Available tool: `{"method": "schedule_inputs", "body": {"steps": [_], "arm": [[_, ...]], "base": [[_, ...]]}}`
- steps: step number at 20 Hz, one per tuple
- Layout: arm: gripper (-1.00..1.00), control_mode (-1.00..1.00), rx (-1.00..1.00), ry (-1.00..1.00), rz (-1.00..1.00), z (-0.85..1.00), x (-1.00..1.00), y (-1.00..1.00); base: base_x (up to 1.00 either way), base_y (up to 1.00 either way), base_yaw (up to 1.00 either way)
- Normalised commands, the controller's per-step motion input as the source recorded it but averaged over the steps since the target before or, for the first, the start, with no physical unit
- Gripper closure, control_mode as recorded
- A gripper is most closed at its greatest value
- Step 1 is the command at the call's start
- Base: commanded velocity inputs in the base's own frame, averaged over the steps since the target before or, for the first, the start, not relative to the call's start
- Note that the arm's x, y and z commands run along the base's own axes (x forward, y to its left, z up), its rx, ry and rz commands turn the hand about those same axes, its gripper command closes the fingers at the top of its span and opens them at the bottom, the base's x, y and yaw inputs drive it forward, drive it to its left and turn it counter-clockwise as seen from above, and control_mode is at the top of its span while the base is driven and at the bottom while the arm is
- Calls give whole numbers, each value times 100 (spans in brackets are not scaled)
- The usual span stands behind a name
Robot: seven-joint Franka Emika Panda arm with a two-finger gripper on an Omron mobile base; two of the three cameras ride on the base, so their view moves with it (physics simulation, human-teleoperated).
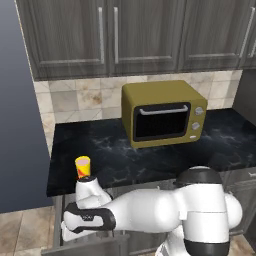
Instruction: Pick up the straw from the left drawer and put it inside the smoothie cup.
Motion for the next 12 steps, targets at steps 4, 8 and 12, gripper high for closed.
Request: {"method": "schedule_inputs", "body": {"steps": [4, 8, 12], "arm": [[-100, -100, 10, 0, 0, -17, -100, -3], [-100, -100, 15, 0, 0, -9, -100, -14], [-100, -100, 4, 0, 0, 31, -65, -14]], "base": [[0, 0, 0], [0, 0, 0], [0, 0, 0]]}}
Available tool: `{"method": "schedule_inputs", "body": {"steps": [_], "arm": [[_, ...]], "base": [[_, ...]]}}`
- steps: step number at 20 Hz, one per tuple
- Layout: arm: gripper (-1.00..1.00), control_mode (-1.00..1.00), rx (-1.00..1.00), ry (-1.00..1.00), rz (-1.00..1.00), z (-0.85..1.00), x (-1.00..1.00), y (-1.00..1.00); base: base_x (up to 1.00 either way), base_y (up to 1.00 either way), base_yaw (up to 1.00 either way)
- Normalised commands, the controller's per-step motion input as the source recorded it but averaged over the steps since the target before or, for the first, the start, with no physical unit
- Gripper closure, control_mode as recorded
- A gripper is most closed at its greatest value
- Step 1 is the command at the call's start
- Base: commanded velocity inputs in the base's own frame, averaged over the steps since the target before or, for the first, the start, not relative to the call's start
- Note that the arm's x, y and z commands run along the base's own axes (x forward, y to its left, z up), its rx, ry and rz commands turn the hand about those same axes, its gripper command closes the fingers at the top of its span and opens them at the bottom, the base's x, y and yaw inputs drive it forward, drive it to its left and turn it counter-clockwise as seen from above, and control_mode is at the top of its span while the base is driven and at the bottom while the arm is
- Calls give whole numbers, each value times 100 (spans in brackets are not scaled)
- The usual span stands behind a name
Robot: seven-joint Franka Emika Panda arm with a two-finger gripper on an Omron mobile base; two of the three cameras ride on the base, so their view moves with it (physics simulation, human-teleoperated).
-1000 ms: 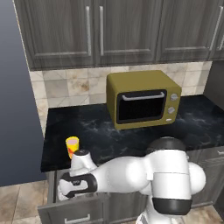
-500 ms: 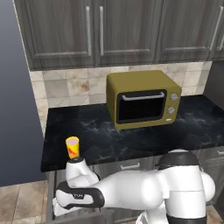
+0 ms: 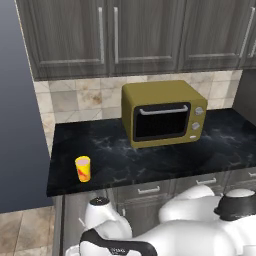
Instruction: Pick up the straw from the left drawer and put it inside the smoothie cup.
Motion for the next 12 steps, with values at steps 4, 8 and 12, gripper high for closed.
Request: {"method": "schedule_inputs", "body": {"steps": [4, 8, 12], "arm": [[-100, -100, -1, 0, 0, 66, 48, -4], [-100, -100, 0, 0, 0, 32, 93, -12], [-100, -100, 0, -4, 0, 0, 80, -4]], "base": [[0, 0, 0], [0, 0, 0], [0, 0, 0]]}}
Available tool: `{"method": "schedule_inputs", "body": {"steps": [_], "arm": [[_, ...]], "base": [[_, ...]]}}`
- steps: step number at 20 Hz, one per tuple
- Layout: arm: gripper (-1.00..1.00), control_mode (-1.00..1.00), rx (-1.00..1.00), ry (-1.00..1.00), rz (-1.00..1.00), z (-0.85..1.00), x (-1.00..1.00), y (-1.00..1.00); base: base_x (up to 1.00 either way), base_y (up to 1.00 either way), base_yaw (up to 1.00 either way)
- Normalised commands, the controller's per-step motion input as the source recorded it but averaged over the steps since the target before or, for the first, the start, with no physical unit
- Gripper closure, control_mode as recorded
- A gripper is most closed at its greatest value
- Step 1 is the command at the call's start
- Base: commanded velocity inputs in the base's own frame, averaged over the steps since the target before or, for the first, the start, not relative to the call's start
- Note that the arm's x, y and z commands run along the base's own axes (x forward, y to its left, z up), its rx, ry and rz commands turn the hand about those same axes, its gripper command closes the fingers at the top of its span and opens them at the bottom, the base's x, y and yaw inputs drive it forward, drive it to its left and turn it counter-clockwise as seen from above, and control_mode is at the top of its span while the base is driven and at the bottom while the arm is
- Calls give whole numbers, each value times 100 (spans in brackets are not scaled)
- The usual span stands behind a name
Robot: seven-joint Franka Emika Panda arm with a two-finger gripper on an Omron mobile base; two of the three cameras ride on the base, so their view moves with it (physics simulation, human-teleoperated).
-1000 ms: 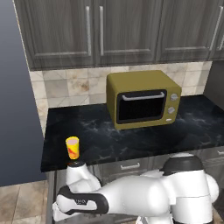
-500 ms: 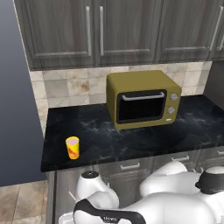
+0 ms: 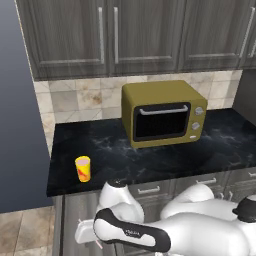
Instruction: Pick up the straw from the left drawer and put it inside the smoothie cup.
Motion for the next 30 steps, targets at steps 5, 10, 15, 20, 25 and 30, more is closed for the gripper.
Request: {"method": "schedule_inputs", "body": {"steps": [5, 10, 15, 20, 25, 30], "arm": [[-100, -100, -1, -8, 0, 0, 70, 0], [-100, -100, -10, 0, 2, 0, 46, 6], [-100, -100, -17, 1, 3, 0, 25, 26], [-100, -100, -13, 1, 7, -7, 26, 29], [-100, -100, -2, 0, 10, -30, 12, -1], [-100, -100, 0, 0, 9, -33, 0, -8]], "base": [[0, 0, 0], [0, 0, 0], [0, 0, 0], [0, 0, 0], [0, 0, 0], [0, 0, 0]]}}
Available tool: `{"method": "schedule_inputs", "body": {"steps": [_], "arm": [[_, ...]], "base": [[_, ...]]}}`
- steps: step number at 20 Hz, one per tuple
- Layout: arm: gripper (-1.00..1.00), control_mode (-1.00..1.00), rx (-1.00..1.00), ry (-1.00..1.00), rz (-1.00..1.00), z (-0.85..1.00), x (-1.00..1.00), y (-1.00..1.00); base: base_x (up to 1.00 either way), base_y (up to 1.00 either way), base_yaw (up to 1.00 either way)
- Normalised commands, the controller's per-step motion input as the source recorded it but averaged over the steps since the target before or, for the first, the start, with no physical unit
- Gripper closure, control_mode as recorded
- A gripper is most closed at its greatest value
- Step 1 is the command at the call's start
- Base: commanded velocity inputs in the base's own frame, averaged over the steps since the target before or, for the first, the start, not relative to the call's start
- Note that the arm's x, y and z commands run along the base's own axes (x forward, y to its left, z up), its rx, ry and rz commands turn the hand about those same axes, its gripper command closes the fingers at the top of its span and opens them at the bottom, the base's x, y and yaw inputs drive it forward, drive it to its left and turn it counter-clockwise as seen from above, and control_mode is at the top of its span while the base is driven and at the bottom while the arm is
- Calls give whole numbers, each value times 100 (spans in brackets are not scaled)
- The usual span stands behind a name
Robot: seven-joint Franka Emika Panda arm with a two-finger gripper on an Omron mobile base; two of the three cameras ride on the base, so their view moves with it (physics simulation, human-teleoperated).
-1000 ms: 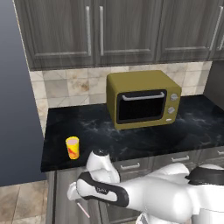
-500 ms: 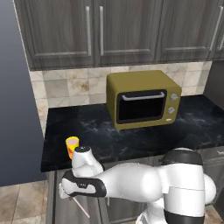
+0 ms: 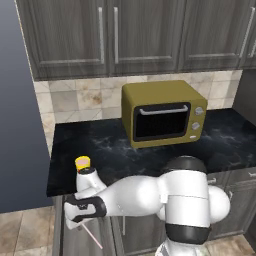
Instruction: Pick up the straw from the left drawer and put it inside the smoothie cup.
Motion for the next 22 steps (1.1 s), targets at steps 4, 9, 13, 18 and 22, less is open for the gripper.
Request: {"method": "schedule_inputs", "body": {"steps": [4, 9, 13, 18, 22], "arm": [[-100, -100, 0, 0, 7, -42, 0, 0], [-100, -100, 0, 0, 6, -42, 0, 0], [-100, -100, 0, 0, 1, -29, 0, 0], [-100, -100, 0, 0, 0, -34, 0, 0], [-100, -100, -3, 0, 0, -47, 0, 9]], "base": [[0, 0, 0], [0, 0, 0], [0, 0, 0], [0, 0, 0], [0, 0, 0]]}}
